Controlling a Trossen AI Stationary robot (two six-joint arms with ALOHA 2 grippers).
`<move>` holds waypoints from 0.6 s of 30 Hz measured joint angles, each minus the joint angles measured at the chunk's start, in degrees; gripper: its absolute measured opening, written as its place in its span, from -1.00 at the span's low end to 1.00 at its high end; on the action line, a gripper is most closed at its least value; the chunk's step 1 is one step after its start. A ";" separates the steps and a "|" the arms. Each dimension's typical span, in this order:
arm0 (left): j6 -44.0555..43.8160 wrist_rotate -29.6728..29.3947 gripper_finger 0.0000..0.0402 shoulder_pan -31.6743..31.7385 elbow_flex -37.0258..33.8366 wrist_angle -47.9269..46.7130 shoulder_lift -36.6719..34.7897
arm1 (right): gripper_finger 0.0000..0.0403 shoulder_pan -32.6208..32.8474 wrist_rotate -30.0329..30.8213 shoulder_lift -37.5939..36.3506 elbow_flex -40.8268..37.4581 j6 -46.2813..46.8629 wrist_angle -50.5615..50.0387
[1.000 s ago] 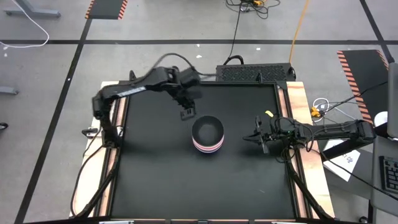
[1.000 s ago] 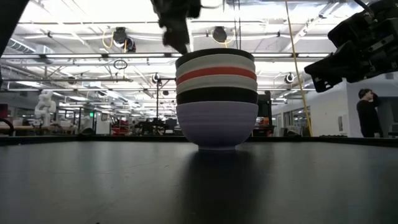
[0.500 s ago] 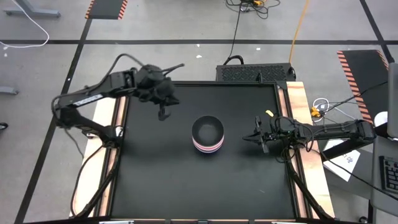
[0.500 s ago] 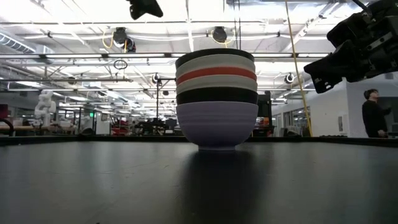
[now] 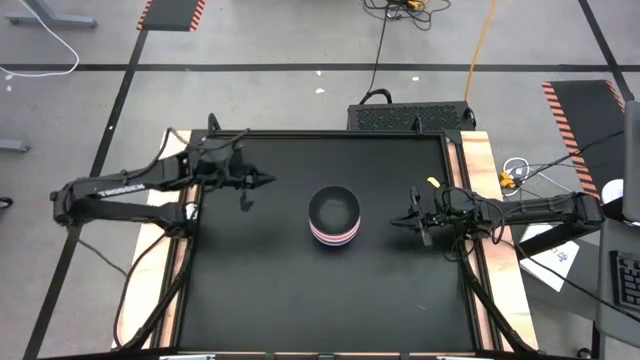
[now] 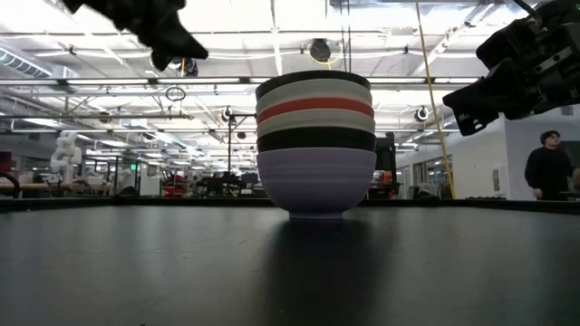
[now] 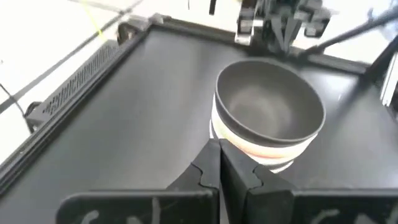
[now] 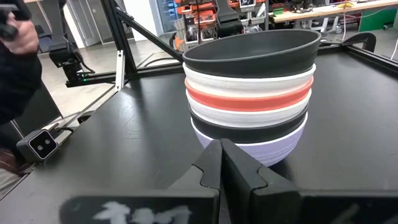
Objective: Nest bowls inside each other
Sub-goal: Return to Home Position
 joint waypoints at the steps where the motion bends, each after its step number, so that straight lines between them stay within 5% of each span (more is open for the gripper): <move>1: -0.99 0.00 -0.98 0.00 -2.71 2.67 -1.87 | -1.00 0.01 0.00 0.00 0.00 0.00 -0.02; 9: -9.04 -1.18 -0.99 -0.37 -22.89 22.42 -15.33 | -1.00 0.01 0.00 0.00 0.00 -0.01 -0.07; 18: -13.06 -3.50 -0.99 -0.37 -33.46 31.74 -23.54 | -1.00 0.01 0.00 0.00 0.00 0.00 -0.10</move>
